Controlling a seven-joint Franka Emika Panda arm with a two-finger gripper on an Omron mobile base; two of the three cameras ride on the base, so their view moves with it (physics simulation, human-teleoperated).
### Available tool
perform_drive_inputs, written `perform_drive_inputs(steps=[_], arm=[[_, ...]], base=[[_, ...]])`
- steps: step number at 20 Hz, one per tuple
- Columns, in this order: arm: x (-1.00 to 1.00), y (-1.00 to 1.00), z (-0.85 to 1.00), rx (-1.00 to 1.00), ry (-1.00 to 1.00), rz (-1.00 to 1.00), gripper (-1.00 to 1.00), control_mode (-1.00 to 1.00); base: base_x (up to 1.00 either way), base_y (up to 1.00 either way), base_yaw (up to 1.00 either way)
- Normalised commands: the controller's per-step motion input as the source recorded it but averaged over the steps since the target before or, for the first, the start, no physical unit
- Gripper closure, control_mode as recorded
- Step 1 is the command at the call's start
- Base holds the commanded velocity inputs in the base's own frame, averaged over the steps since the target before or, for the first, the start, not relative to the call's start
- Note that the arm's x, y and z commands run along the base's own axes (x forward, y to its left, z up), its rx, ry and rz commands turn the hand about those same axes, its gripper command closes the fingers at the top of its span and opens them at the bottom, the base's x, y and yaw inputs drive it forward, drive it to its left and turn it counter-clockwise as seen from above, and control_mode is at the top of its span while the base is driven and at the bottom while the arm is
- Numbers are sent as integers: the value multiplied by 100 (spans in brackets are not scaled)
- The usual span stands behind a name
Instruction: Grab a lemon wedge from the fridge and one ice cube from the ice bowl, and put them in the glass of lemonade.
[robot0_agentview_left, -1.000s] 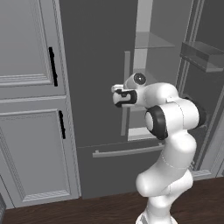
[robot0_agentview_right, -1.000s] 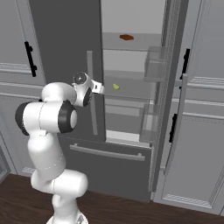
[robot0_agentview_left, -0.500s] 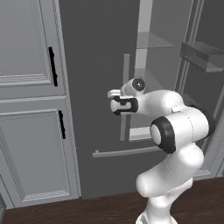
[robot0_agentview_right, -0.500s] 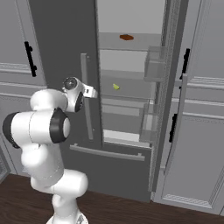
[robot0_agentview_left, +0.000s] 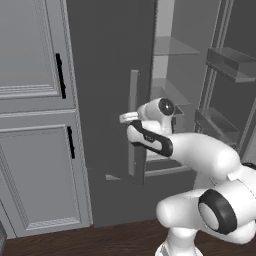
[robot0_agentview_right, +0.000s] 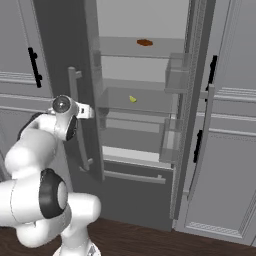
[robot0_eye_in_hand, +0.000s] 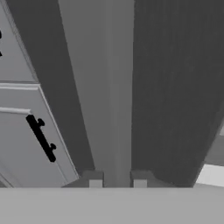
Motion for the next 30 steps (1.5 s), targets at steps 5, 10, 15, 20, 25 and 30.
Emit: perform_drive_inputs(steps=[5,10,15,20,25,30], arm=[[-100,-34,100,3,-10,0,-100,-100],[-50,-87,100,15,-2,0,-100,-100],[67,-96,69,22,46,1,-100,-100],[100,-50,6,24,52,17,-100,-100],[79,0,-50,29,15,23,-100,-100],[52,17,-62,22,0,13,-100,-100]], base=[[0,0,0],[0,0,0],[0,0,0],[0,0,0],[0,0,0],[0,0,0]])
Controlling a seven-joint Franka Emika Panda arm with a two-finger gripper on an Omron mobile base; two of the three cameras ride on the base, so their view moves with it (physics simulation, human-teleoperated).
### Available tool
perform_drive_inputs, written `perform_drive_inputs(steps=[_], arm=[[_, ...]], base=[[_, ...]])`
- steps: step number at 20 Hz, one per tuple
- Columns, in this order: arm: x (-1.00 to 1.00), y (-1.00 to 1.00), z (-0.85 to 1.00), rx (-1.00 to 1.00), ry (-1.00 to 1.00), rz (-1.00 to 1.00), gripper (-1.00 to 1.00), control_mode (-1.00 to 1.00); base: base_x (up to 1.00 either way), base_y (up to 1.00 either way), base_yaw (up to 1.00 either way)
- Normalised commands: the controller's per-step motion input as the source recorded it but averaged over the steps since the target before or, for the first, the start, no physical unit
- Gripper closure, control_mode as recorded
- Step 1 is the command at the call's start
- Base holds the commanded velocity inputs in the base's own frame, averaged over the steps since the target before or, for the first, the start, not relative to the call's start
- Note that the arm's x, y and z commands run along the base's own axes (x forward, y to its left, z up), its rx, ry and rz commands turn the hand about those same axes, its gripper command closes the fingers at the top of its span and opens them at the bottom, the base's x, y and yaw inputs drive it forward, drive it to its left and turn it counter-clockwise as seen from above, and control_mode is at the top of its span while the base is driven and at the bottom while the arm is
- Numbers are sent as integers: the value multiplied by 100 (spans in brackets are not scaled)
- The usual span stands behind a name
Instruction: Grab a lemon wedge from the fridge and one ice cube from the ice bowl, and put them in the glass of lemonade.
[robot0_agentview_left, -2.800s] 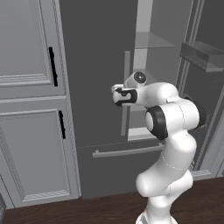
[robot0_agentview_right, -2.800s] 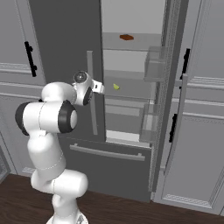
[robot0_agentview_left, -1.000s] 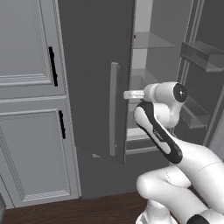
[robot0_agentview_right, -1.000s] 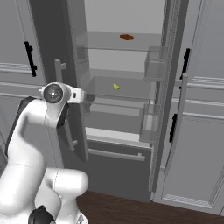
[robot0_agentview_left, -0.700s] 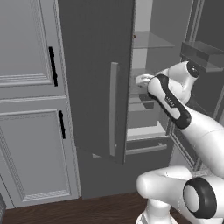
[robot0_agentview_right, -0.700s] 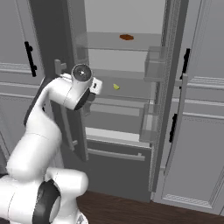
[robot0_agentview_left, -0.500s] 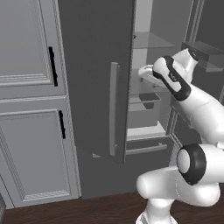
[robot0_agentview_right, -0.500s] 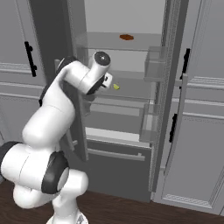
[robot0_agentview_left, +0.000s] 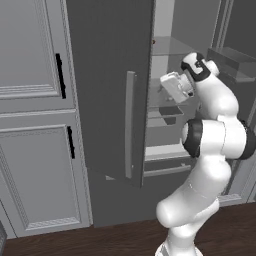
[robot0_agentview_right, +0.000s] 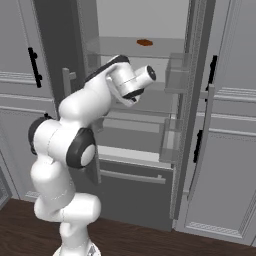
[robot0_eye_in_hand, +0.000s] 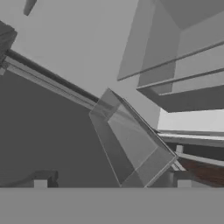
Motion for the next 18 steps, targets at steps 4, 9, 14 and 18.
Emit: perform_drive_inputs(steps=[4,9,14,18], arm=[[1,42,-45,11,-2,13,-100,-100],[0,78,-6,6,0,11,-100,-100],[0,94,-4,1,0,13,-100,-100],[-36,83,-19,5,0,14,-100,-100]], base=[[0,0,0],[0,0,0],[0,0,0],[0,0,0]])
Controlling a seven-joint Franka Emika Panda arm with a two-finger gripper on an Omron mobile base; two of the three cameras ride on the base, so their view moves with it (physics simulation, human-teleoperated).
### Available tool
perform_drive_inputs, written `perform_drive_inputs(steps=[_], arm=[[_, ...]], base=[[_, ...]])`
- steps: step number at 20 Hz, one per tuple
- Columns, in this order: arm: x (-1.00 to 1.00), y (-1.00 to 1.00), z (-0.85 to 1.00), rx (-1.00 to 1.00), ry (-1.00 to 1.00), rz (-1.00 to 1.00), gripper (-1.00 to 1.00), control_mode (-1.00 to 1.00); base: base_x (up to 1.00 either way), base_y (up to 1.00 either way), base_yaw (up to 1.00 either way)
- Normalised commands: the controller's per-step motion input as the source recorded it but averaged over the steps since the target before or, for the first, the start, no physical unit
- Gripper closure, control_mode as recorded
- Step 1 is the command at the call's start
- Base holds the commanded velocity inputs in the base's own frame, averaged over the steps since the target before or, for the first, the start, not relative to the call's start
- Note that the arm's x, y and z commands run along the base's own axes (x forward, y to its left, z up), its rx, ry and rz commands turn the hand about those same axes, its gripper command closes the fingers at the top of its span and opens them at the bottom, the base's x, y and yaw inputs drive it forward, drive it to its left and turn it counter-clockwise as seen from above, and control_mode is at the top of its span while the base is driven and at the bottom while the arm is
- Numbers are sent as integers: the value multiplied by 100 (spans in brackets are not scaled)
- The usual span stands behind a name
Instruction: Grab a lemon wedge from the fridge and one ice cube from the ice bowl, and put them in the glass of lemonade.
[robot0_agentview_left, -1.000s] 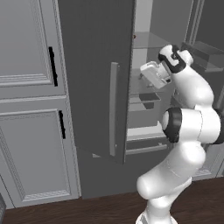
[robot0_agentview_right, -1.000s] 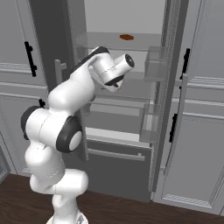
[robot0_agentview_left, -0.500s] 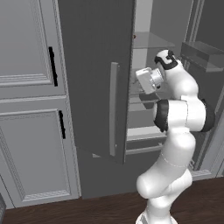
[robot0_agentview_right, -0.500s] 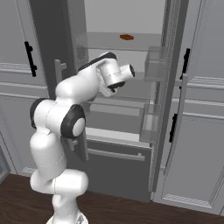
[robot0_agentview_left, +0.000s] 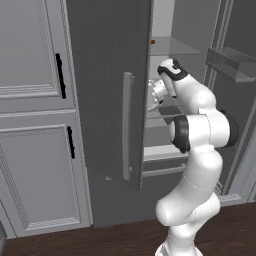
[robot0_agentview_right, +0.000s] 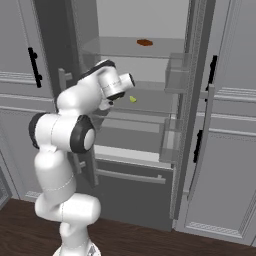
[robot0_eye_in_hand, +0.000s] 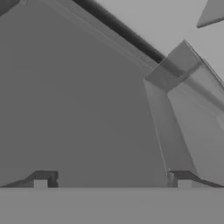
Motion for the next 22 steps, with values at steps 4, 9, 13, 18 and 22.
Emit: perform_drive_inputs(steps=[4,9,13,18,22], arm=[[-65,84,-30,14,0,19,-100,-100],[-72,100,-4,8,0,17,-100,-100],[-59,100,31,-1,0,8,-100,-100],[-59,100,43,-9,0,2,-100,-100],[-63,57,26,-10,-1,0,-100,-100]], base=[[0,0,0],[0,0,0],[0,0,0],[0,0,0],[0,0,0]])
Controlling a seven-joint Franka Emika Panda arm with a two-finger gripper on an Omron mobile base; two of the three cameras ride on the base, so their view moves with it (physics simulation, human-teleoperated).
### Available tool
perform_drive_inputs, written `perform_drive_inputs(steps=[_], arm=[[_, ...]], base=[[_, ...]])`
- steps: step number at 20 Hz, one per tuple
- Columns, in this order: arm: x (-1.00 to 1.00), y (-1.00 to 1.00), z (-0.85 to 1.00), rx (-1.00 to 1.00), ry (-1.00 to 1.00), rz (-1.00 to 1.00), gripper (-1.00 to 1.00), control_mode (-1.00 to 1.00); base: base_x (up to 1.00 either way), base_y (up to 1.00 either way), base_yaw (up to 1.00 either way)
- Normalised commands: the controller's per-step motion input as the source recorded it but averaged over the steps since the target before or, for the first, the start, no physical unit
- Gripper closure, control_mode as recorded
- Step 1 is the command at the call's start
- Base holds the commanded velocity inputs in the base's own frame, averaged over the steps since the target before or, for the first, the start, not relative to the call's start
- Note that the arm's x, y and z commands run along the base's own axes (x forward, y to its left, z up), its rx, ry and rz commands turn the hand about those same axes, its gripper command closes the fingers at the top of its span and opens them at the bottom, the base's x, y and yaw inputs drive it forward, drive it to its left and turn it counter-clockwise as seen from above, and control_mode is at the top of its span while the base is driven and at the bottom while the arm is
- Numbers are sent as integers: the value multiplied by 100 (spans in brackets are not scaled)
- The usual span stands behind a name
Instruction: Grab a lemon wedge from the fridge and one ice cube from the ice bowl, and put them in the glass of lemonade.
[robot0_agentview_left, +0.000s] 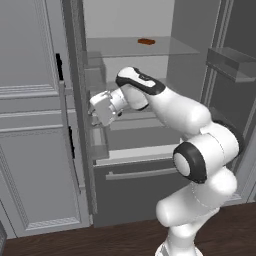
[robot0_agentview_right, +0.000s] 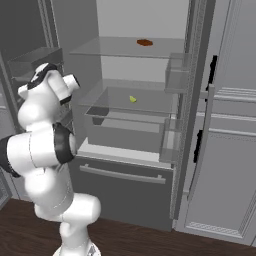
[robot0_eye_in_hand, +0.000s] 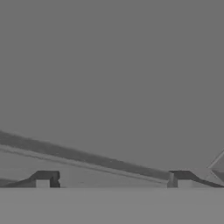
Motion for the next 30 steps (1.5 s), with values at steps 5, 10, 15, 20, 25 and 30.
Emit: perform_drive_inputs(steps=[5,10,15,20,25,30], arm=[[-96,-68,7,0,-9,-3,-100,-100],[-87,-100,7,0,-9,-6,-100,-100],[-77,-95,30,-18,-9,-11,-100,-100],[-56,-87,14,-44,-6,-25,-100,-100],[-67,-59,7,-37,-13,-45,-100,-100],[-78,-47,23,-32,-15,-46,-100,-100]], base=[[0,0,0],[0,0,0],[0,0,0],[0,0,0],[0,0,0],[0,0,0]])
